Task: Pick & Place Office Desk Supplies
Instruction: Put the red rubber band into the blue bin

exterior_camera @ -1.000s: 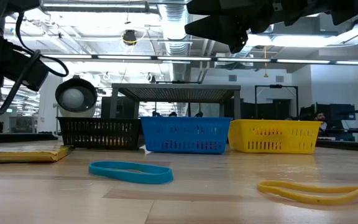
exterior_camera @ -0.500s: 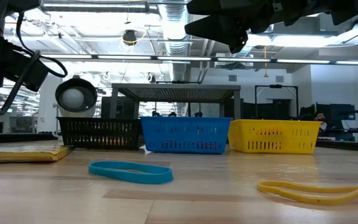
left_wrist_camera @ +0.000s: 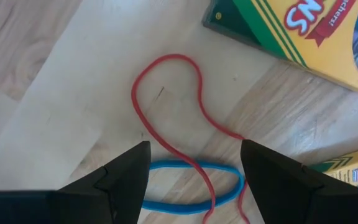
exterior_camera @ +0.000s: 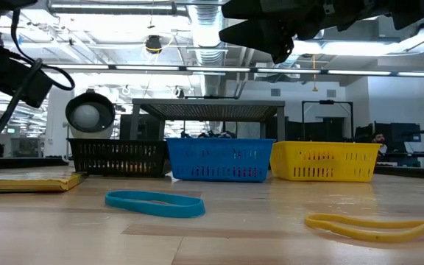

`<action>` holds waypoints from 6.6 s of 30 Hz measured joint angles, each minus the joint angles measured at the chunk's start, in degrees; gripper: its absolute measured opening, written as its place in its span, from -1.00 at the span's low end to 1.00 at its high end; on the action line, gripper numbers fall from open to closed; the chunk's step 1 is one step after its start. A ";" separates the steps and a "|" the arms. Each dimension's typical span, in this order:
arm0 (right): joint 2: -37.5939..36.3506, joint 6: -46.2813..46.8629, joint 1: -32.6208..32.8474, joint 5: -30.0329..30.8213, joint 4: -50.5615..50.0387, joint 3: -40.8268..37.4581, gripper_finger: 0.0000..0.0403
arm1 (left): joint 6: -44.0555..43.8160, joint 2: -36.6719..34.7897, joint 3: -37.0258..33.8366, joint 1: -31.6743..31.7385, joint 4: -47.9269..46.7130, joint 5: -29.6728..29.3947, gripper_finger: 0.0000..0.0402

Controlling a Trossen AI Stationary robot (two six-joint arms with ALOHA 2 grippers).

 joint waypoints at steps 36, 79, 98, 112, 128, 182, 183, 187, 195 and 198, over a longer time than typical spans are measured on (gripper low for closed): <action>0.00 0.00 -0.02 0.00 0.07 0.00 0.05 | -1.94 -0.07 -3.02 0.02 1.46 1.29 -0.53; 0.00 1.37 -0.68 -0.04 -0.26 0.00 0.05 | 25.61 -25.87 -3.02 5.05 8.83 3.05 -1.00; 0.39 6.01 -1.05 -1.50 12.23 -0.02 0.05 | 57.89 -26.34 -2.99 8.79 32.17 -6.35 -1.00; 11.69 1.62 -3.76 -1.38 13.17 10.68 0.05 | 67.56 -23.57 -2.91 16.13 47.33 -6.29 -1.00; 15.39 3.18 -7.87 -3.60 12.06 14.62 0.05 | 69.11 -18.84 -2.93 16.58 54.94 -5.89 -1.00; 0.29 -5.02 -5.84 2.62 -9.21 14.60 -1.00 | 73.40 -23.58 -3.00 16.79 54.38 -4.92 0.19; -0.44 -5.08 -5.84 3.26 -11.20 14.60 -1.00 | 73.28 -24.14 -2.99 16.79 52.94 -4.94 0.18; -2.29 -4.13 -6.51 6.15 -19.02 14.60 -1.00 | 71.59 -25.68 -2.99 16.79 48.60 -4.93 0.14; 0.10 -1.09 -10.19 6.45 -25.98 14.60 -1.00 | 69.89 -25.97 -2.99 16.74 44.82 -4.92 0.06; 1.20 -0.38 -11.59 6.24 -26.86 14.57 -1.00 | 69.71 -25.94 -2.99 16.58 43.39 -4.90 0.04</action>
